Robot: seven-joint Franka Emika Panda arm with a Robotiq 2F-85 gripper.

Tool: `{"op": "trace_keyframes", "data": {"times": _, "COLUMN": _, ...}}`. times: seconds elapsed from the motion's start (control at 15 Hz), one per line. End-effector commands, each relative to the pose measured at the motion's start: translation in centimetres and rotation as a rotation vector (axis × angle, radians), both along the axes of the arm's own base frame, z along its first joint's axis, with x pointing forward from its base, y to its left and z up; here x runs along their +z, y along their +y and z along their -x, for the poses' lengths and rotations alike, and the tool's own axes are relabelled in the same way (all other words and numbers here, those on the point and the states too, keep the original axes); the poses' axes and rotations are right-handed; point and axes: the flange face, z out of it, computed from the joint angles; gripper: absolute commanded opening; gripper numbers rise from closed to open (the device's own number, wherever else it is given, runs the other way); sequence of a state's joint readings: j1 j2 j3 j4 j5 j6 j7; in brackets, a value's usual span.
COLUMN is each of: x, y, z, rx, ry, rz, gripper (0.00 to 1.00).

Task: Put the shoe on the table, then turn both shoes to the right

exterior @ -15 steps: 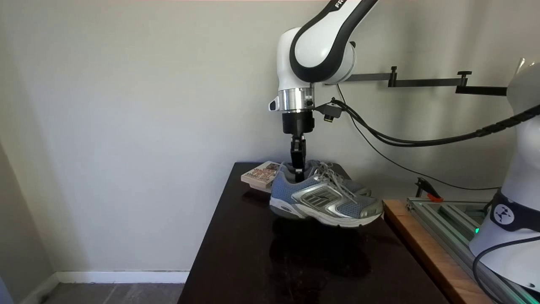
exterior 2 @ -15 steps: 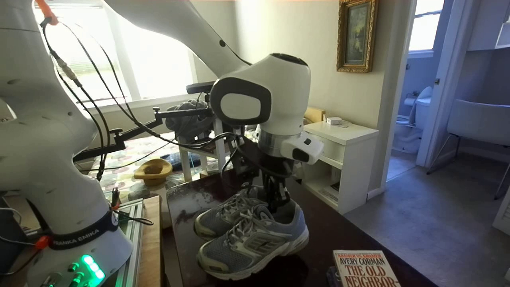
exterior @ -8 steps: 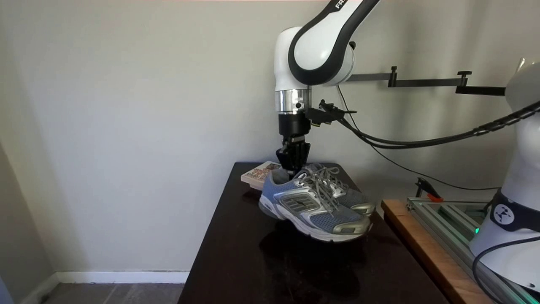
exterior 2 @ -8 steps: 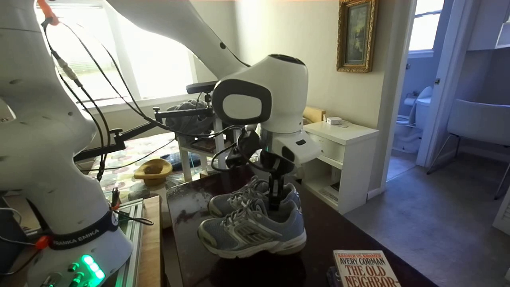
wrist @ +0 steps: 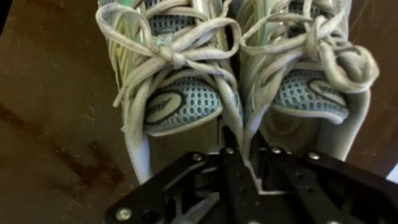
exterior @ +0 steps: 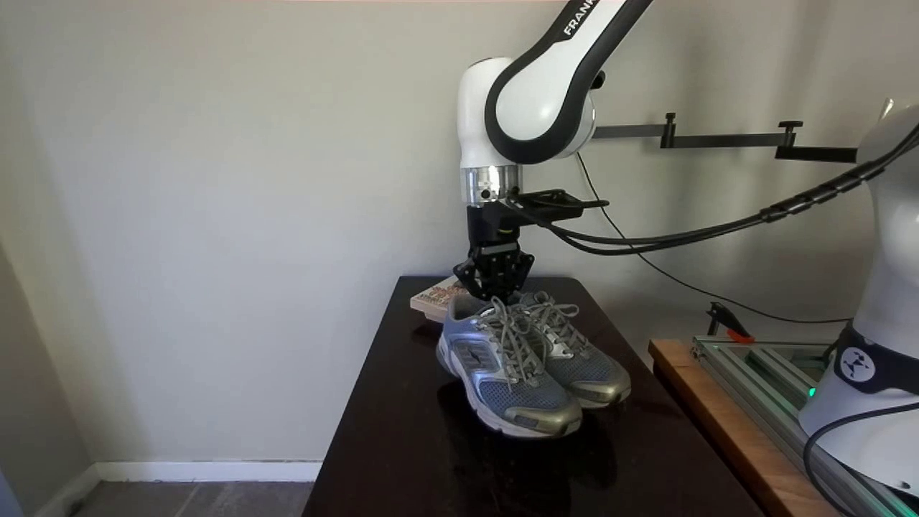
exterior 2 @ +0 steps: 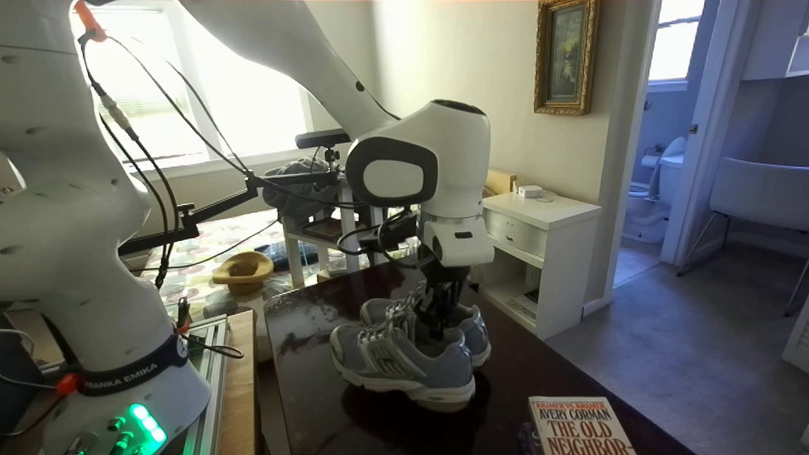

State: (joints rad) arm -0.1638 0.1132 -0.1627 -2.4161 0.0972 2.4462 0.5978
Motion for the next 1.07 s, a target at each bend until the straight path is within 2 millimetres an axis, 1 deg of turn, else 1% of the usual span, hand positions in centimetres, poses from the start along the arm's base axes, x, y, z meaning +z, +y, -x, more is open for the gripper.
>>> {"op": "trace_keyframes", "data": {"times": 0.0, "x": -0.1, "y": 0.1, "z": -0.7, "rx": -0.115, "ry": 0.021, "rz": 0.035, "gripper": 0.04}}
{"op": "trace_keyframes", "data": {"times": 0.27, "x": -0.7, "y": 0.4, "z": -0.1, "rx": -0.211, "ry": 0.019, "rz": 0.039, "gripper": 0.04}}
{"op": "trace_keyframes", "data": {"times": 0.67, "x": -1.0, "y": -0.1, "z": 0.7, "rx": -0.383, "ry": -0.04, "rz": 0.072, "gripper": 0.04}}
{"op": "trace_keyframes", "data": {"times": 1.0, "x": -1.7, "y": -0.2, "z": 1.8, "rx": -0.471, "ry": -0.05, "rz": 0.085, "gripper": 0.04}}
